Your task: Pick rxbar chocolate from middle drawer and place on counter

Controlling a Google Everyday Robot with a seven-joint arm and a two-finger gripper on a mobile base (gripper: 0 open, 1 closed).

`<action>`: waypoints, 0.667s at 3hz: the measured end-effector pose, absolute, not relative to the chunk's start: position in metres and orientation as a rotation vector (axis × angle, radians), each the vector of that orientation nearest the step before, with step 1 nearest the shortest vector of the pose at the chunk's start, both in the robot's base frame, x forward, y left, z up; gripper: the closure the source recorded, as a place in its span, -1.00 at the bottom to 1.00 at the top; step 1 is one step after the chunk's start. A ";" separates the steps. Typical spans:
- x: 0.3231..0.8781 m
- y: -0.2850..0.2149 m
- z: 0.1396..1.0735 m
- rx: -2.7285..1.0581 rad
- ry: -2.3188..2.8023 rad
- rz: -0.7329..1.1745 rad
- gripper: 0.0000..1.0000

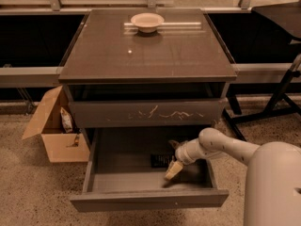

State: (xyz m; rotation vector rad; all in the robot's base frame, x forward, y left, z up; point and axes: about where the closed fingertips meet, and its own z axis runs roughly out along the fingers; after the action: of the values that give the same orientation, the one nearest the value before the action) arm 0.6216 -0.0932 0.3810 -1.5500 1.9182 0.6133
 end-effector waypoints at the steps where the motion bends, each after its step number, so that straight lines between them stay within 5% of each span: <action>1: 0.625 -0.095 0.371 -1.531 1.902 0.642 -1.00; 2: 0.628 -0.094 0.367 -1.525 1.890 0.658 -1.00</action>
Offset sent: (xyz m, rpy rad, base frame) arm 0.0135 -0.0055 -0.0162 0.0638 -0.0022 0.0017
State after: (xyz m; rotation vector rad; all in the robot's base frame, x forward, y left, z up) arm 0.6281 -0.0940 0.3671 -1.5248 1.8905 0.6583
